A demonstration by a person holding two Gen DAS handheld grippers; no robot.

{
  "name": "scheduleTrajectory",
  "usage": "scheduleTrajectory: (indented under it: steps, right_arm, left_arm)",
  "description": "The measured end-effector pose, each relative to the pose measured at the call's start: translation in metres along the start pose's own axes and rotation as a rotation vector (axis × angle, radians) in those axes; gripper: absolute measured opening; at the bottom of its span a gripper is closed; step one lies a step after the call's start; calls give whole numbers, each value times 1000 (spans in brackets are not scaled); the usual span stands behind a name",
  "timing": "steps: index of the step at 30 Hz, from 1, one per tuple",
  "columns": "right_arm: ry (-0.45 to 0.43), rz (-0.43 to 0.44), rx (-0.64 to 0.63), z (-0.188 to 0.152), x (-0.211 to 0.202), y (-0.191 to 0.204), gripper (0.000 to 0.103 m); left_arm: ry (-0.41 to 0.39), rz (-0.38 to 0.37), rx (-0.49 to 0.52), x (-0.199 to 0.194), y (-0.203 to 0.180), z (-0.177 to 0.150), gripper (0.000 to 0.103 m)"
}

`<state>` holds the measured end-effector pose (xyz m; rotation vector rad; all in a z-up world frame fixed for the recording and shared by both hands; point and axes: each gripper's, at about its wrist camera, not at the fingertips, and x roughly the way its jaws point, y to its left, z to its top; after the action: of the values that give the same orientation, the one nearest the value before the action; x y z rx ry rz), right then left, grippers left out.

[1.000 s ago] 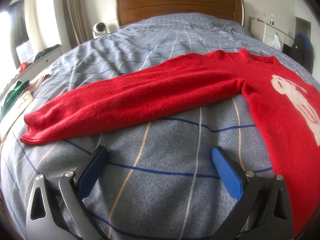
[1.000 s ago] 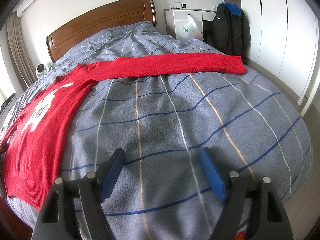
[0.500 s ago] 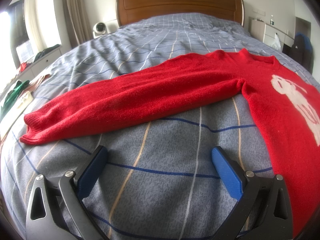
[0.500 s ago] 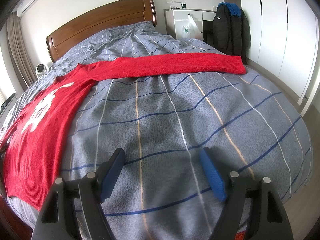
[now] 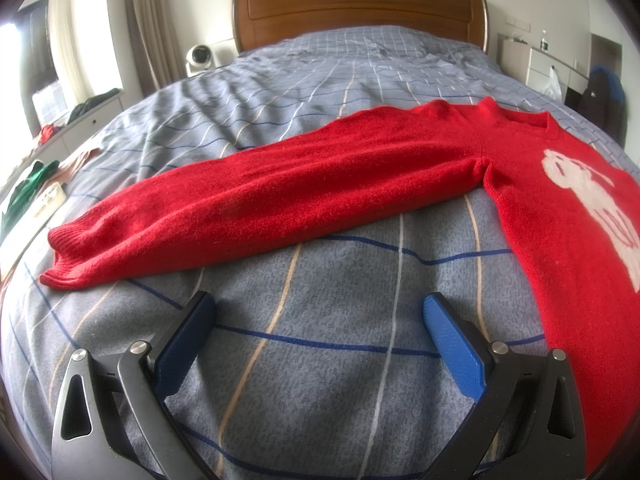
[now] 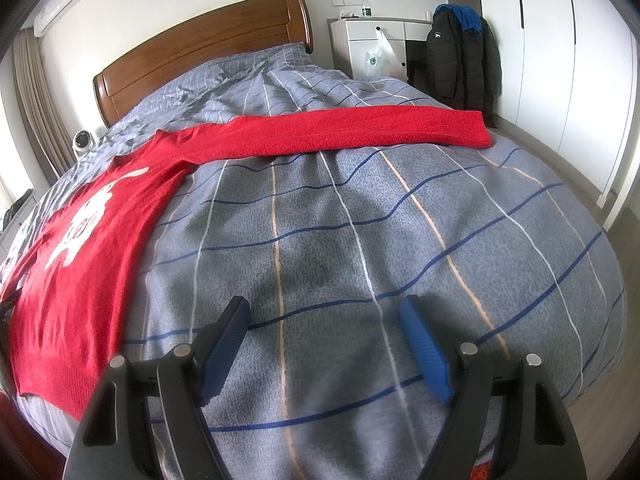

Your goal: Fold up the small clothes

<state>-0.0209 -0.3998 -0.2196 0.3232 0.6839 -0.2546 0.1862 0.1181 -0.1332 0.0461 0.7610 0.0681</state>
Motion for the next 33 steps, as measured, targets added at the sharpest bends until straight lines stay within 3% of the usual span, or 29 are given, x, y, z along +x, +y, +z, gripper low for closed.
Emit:
scheduleTrajectory:
  steps: [15, 22, 29, 33]
  right_arm:
    - [6, -19, -26, 1, -1, 1, 80]
    - [0, 11, -6, 2, -5, -5, 80]
    - [-13, 215, 276, 10, -19, -50, 79]
    - [-31, 315, 438, 24, -28, -81, 79]
  left_arm:
    - [0, 2, 1, 0, 0, 0, 103]
    - [0, 3, 1, 1, -1, -1, 103]
    - [21, -24, -16, 2, 1, -1, 103]
    - [84, -55, -33, 0, 2, 3, 103]
